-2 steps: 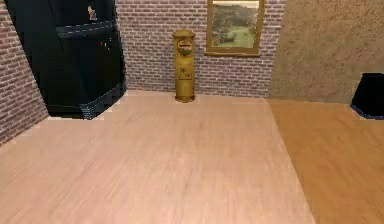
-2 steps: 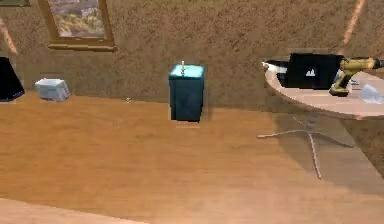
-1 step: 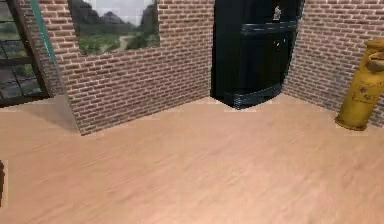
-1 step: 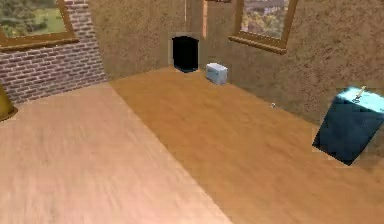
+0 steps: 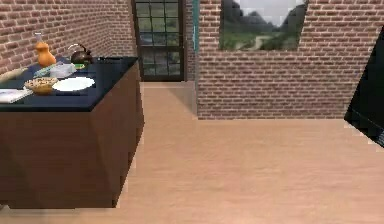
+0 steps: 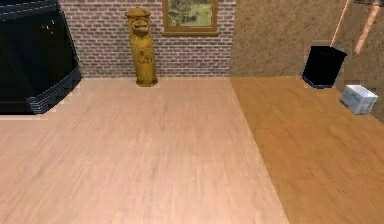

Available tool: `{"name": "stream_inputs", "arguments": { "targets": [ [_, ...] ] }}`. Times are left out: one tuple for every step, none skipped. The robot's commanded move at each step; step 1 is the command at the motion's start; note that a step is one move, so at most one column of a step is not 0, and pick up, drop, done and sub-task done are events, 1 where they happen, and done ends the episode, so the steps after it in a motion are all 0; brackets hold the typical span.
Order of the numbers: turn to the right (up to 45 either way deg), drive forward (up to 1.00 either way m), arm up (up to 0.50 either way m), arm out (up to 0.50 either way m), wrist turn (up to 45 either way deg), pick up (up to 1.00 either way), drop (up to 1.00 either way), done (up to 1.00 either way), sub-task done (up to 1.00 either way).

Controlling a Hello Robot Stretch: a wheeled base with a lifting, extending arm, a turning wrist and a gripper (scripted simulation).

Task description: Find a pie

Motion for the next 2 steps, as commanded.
{"name": "stream_inputs", "arguments": {
  "targets": [
    [0.0,0.80,0.00,0.00,0.0,0.00,0.00,0.00,0.00],
    [-45.0,0.00,0.00,0.00,0.0,0.00,0.00,0.00,0.00]
  ]
}}
